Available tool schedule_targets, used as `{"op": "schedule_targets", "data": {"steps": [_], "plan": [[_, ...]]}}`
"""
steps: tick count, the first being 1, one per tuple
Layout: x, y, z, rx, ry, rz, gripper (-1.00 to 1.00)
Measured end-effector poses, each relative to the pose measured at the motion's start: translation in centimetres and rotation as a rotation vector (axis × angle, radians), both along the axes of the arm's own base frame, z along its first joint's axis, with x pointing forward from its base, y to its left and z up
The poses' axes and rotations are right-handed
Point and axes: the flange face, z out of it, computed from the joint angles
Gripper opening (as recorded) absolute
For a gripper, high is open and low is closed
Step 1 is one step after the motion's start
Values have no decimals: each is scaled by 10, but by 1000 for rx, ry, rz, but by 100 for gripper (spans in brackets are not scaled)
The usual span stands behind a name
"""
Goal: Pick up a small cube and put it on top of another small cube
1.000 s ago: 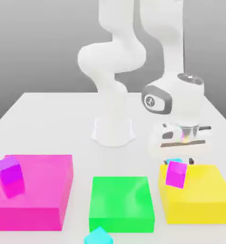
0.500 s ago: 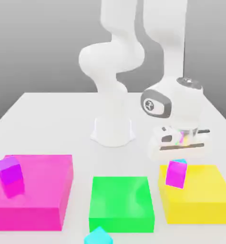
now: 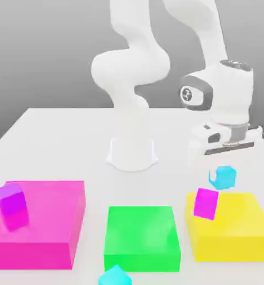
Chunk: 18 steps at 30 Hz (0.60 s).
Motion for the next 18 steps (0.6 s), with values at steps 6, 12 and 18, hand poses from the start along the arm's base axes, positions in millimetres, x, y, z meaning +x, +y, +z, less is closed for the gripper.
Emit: {"op": "schedule_targets", "data": {"steps": [6,12,18], "plan": [[89,-86,48,-33,-45,15,-100],[141,-220,88,-79,-46,-11,-100],[139,-369,112,-113,-6,-47,-100]]}}
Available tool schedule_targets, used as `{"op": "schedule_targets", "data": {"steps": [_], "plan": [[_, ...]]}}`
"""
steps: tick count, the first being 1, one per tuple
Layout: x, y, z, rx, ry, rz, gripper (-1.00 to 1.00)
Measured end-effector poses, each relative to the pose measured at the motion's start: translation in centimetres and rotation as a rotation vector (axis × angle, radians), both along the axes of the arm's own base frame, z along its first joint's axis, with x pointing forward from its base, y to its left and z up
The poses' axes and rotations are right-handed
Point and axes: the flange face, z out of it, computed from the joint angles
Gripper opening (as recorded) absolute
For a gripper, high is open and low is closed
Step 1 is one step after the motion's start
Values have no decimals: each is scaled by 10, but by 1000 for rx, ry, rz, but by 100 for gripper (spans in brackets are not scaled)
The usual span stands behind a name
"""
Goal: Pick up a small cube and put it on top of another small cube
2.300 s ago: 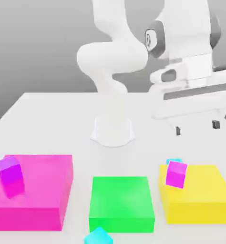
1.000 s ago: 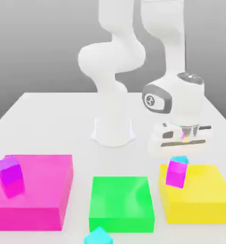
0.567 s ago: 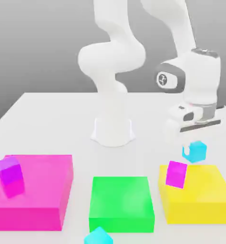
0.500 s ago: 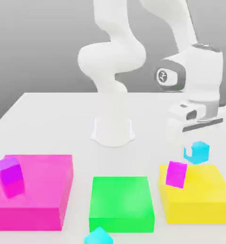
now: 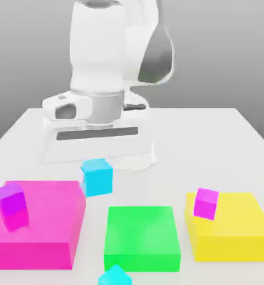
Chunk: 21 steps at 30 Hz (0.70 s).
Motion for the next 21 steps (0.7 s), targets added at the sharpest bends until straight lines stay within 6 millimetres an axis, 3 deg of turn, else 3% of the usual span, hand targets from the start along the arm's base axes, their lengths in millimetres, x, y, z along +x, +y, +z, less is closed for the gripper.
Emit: {"op": "schedule_targets", "data": {"steps": [3,5,6,8,19,20,21], "plan": [[-22,-75,5,-2,34,-28,-100],[-53,-125,-6,37,77,-97,-100],[-65,-137,-15,64,95,-131,-100],[-73,-144,-25,93,108,-152,-100],[-76,-148,-80,99,110,-164,-100],[-78,-149,-86,93,111,-168,100],[-79,-150,-86,93,111,-170,100]]}}
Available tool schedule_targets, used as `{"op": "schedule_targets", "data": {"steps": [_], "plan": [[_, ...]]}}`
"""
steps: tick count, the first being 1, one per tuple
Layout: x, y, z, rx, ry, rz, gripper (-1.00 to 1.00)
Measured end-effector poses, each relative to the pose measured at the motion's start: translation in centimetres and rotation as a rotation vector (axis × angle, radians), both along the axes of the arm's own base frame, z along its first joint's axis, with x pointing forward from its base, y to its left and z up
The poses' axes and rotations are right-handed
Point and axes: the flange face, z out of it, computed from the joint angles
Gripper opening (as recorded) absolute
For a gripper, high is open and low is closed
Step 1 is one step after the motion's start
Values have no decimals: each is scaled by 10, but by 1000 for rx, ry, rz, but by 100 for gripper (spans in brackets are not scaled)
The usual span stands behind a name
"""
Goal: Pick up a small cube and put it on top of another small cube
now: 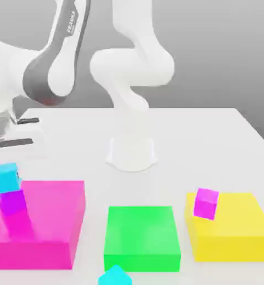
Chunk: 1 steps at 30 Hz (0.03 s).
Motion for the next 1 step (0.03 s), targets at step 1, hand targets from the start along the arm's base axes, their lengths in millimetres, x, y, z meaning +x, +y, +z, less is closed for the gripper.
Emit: {"op": "schedule_targets", "data": {"steps": [1], "plan": [[-1,-1,0,0,0,-2,100]]}}
